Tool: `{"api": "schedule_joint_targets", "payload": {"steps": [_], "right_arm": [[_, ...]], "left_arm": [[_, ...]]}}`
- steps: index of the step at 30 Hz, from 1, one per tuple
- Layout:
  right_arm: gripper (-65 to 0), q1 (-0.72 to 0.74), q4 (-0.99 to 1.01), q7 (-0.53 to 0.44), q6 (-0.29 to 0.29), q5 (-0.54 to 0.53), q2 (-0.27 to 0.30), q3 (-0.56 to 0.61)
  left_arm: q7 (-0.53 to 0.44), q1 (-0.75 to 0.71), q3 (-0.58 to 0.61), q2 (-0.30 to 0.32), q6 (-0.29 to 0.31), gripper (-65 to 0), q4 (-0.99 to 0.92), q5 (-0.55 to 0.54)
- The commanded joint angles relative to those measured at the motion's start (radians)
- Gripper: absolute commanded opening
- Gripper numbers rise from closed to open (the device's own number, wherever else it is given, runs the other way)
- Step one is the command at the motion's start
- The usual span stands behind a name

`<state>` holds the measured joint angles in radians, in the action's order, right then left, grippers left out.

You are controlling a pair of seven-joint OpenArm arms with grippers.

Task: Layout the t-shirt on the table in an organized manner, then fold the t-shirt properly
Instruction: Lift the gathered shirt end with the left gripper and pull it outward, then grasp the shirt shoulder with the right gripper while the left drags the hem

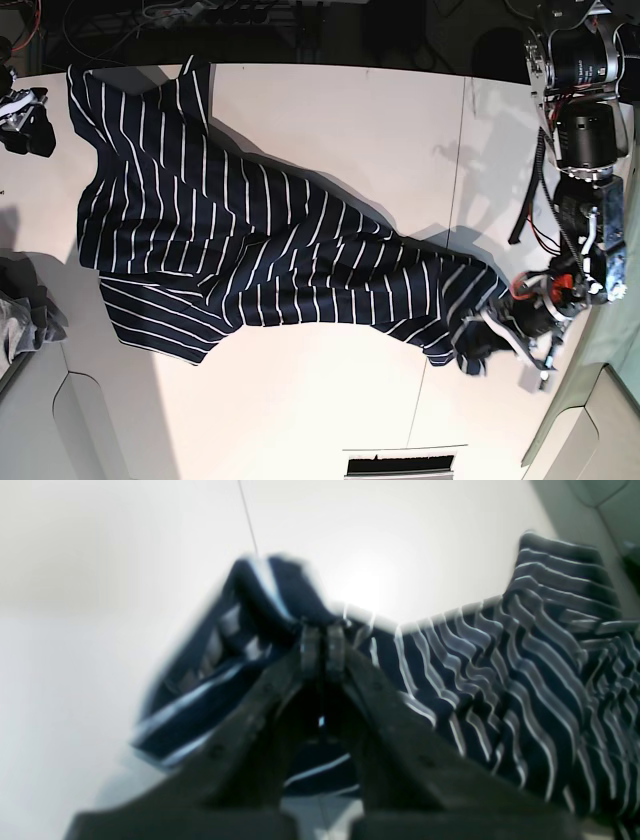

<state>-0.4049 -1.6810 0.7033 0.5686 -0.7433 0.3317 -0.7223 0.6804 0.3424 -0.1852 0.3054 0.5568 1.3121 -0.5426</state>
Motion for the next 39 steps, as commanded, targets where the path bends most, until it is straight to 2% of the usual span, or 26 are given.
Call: {"api": "schedule_joint_targets", "payload": {"steps": [1,4,7,10,13,18,23,26,30,32,35,39], "right_arm": [[-35.1,0.0,-0.013,-0.023,0.003,-0.015,0.017,0.001],[-35.2,0.0,-0.013,-0.023,0.003,-0.01,0.017,0.035],[-36.8,0.0,-0.013,-0.051,0.003,0.018,0.017,0.092],[-50.5,0.01,-0.013,-0.097,0.003,0.077,0.016,0.161],[-64.9,0.049,-0.013,-0.101,0.003,0.129,0.014,0.227],[-65.0,0.119,-0.013,-0.093,0.004,0.161,-0.007,0.323],[-65.0,0.147,-0.006,-0.094,0.004,0.277,-0.033,0.451],[-65.0,0.146,0.021,-0.097,0.003,0.344,-0.032,0.502],[-65.0,0.146,0.086,-0.103,0.0,0.346,-0.004,0.506],[-65.0,0.146,0.112,-0.108,-0.009,0.343,0.025,0.506],[-65.0,0.147,0.141,-0.138,-0.023,0.343,0.068,0.505],[-65.0,0.147,0.143,-0.154,-0.023,0.34,0.086,0.506]], "left_arm": [[-0.025,0.034,-0.002,0.006,0.009,-65.0,0.062,-0.026],[-0.012,0.035,-0.002,0.008,0.009,-65.0,0.172,-0.029],[0.001,0.035,-0.002,0.007,0.009,-65.0,0.194,-0.052],[0.0,0.034,-0.002,0.002,0.009,-65.0,0.182,-0.052],[-0.003,0.034,-0.002,-0.007,0.009,-65.0,0.163,-0.052],[-0.003,0.031,-0.002,-0.009,0.009,-65.0,0.14,-0.045],[-0.051,0.032,-0.002,-0.009,0.01,-65.0,0.122,-0.013],[-0.074,0.032,-0.002,-0.009,0.009,-65.0,0.096,-0.01],[-0.096,0.042,0.005,-0.009,0.012,-65.0,0.056,-0.01],[-0.134,0.055,0.037,-0.01,0.012,-65.0,0.034,0.004],[-0.202,0.091,0.137,-0.026,0.012,-65.0,-0.022,0.082],[-0.213,0.157,0.274,-0.085,0.008,-65.0,-0.143,0.121]]}}
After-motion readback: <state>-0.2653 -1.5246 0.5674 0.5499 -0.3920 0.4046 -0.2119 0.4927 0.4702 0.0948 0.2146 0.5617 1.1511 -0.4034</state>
